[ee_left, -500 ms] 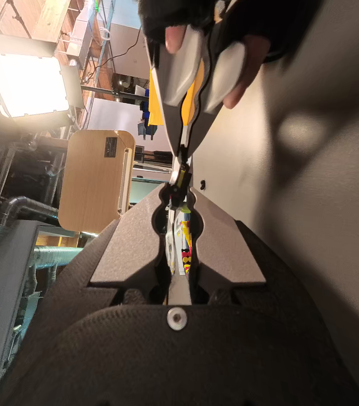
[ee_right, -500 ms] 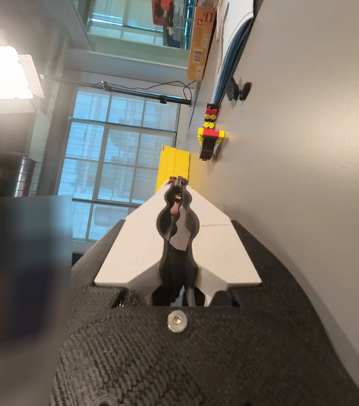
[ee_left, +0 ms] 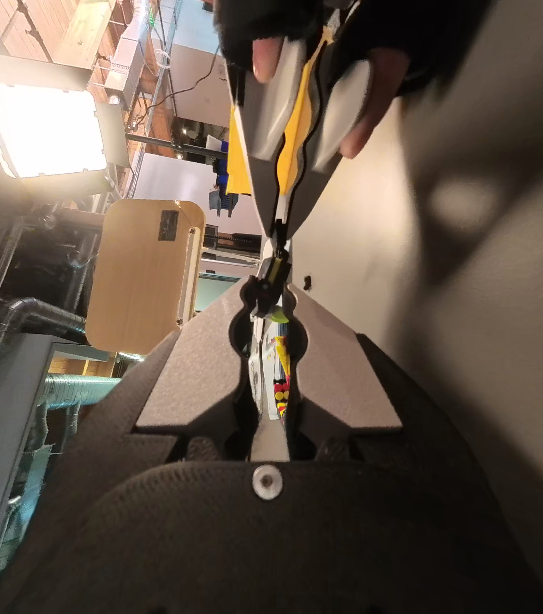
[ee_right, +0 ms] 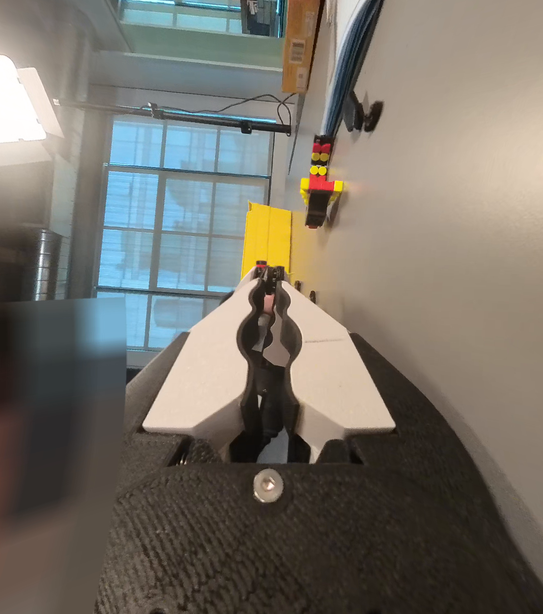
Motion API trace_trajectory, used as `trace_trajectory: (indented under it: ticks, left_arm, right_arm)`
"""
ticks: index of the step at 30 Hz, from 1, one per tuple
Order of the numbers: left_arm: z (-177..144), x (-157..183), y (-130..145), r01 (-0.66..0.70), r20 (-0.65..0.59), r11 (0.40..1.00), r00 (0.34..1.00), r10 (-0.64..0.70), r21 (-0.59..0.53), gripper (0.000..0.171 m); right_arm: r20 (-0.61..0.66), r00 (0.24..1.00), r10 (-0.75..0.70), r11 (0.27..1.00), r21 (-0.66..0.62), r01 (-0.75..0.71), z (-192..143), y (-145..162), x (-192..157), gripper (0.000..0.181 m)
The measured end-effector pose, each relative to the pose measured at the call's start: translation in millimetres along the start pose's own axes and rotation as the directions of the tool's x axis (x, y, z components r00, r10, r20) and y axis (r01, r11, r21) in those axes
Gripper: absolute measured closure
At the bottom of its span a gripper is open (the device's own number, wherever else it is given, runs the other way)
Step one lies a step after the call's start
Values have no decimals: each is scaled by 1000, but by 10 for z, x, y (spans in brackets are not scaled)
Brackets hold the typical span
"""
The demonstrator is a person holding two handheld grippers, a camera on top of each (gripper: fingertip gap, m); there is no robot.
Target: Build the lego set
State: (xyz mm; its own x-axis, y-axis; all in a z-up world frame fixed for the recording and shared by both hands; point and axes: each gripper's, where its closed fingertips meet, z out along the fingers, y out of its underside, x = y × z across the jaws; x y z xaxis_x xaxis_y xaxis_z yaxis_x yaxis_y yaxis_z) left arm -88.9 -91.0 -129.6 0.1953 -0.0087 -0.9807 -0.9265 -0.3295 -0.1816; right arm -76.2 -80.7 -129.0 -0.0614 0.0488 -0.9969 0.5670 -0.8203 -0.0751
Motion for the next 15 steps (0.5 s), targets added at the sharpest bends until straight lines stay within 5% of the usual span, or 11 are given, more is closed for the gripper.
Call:
trace_trajectory:
  ticks: [15]
  left_arm:
    - [-125, -472, -111, 308, 139, 943, 936, -324, 126, 159]
  right_arm:
    - [307, 930, 203, 979, -32, -203, 8, 80, -544, 175]
